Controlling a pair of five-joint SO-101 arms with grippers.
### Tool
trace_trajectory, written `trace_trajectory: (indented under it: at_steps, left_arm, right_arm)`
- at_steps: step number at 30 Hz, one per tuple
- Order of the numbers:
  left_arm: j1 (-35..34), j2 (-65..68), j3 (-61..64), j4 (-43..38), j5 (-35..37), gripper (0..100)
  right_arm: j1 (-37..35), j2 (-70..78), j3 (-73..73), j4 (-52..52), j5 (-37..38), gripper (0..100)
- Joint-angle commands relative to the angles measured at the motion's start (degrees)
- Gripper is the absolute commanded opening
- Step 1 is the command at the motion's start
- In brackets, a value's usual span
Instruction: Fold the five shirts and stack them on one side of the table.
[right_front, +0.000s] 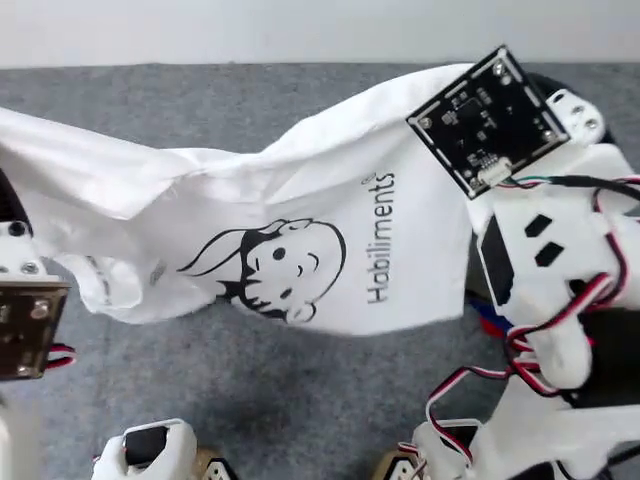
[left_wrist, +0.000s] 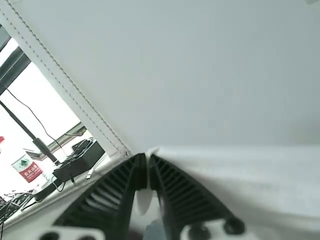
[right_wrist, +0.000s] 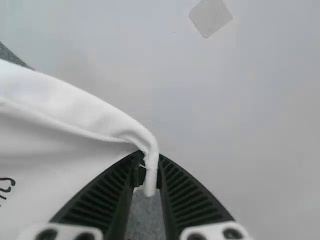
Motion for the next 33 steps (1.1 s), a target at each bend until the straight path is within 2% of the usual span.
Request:
trace_trajectory:
  at_steps: [1, 7, 12, 14, 20, 23, 29, 33]
  left_arm:
    - [0.4, 0.0, -1.2, -1.3, -1.3, 2]
    - [0.0, -0.1, -3.7, -7.6, -1.3, 2]
    - [0.0, -0.1, -7.7, -9.2, -1.4, 2]
    - [0.0, -0.1, -9.1, -8.9, -1.7, 2]
    - [0.0, -0.1, -14.2, -6.2, -5.9, 2]
    - [0.0, -0.1, -14.4, -4.4, -7.9, 2]
    - [0.0, 0.1, -14.3, -0.1, -10.7, 2]
    - [0.0, 0.0, -14.2, 0.1, -11.6, 2]
  right_arm:
    - [0.7, -0.6, -2.6, -1.1, 0.5, 1.0]
    - [0.9, -1.7, -3.0, -5.6, 0.5, 0.9]
    - [0.9, -4.9, -3.0, -6.6, 0.6, 0.9]
    - [1.1, -5.9, -3.0, -6.2, 0.6, 0.9]
    - [7.8, -8.7, -2.7, -6.1, 1.0, 0.9]
    - [10.0, -8.4, -2.6, -6.7, 4.5, 0.9]
    - [7.2, -5.5, -2.6, -14.2, 10.0, 0.9]
    - [5.1, -5.3, -2.6, -14.5, 11.0, 0.9]
